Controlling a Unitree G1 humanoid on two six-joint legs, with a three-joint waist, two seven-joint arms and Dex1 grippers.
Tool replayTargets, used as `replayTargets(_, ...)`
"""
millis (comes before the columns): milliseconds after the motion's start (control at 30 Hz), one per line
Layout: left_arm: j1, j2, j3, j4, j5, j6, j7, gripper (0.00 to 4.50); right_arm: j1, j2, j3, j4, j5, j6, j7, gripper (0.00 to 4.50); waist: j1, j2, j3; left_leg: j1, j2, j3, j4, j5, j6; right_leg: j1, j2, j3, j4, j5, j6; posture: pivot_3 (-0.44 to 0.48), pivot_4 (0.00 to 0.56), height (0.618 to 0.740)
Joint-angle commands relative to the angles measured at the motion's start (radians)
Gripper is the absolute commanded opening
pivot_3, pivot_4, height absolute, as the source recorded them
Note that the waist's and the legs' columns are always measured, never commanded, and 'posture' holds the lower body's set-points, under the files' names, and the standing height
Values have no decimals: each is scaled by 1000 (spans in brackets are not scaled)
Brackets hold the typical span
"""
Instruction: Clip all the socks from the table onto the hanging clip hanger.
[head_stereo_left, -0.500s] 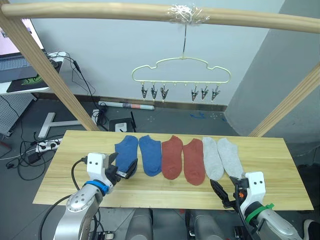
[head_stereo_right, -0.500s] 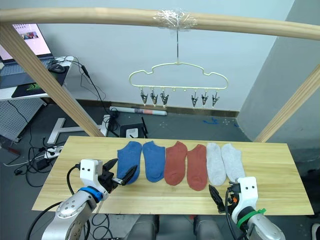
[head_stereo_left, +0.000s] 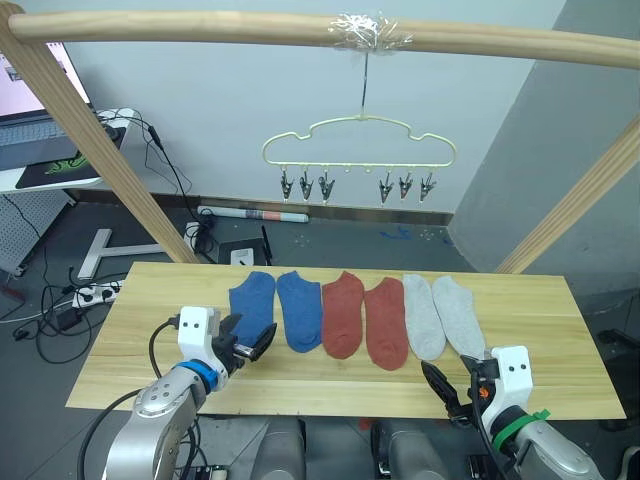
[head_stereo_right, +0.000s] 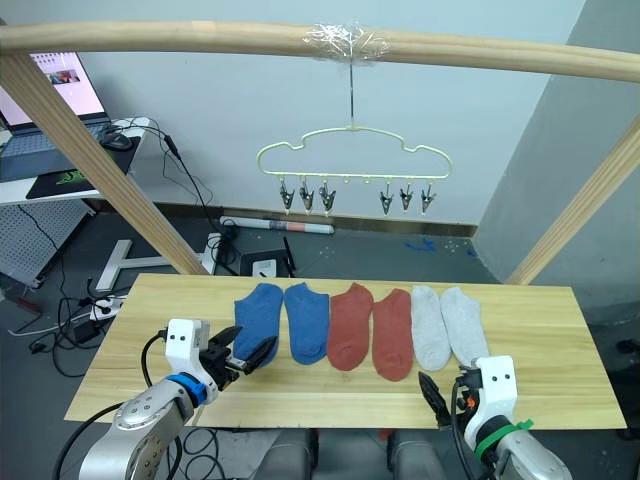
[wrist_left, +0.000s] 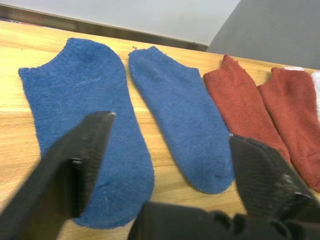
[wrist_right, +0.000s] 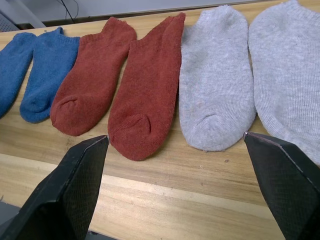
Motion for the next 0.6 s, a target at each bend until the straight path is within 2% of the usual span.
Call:
replayTargets(33,-4,12,9,-40,19,-11,20,3350,5,-8,-14,-42,6,-14,3,4500,0,0,0,0,0,0,0,0,0,0,0,0,0,0,0,125,208,740)
replayTargets(233,-108,-29,-9,-14,68,-75,80,3350,-112,-81,-79,-75,57,40,23,4500,1,0,0,0,0,0,1,0,0,0,0,1,0,0,0,125,208,740)
replayTargets(367,-166,-55,-22,-24,76,-63,112,2510,-247,-181,-160,-93,134,122,54,4500,-1,0,0,0,-1,1,2,1,1,1,0,2,0,2,3,121,210,740)
replayTargets(433,-212,-74,-30,-14,96,-80,144,2510,-337,-261,-207,-95,186,178,85,4500,0,0,0,0,-1,1,1,1,1,1,1,2,0,5,8,124,212,740)
replayTargets(533,-263,-95,-36,1,126,-104,186,2510,-436,-340,-254,-88,251,237,106,4500,1,-1,0,-1,-1,0,1,1,1,1,2,1,0,5,9,124,214,740)
replayTargets(600,-333,-119,-44,40,159,-137,231,2510,-556,-409,-278,-57,295,275,128,4500,1,-1,1,-1,-1,-1,1,1,1,1,2,1,0,5,9,123,216,740)
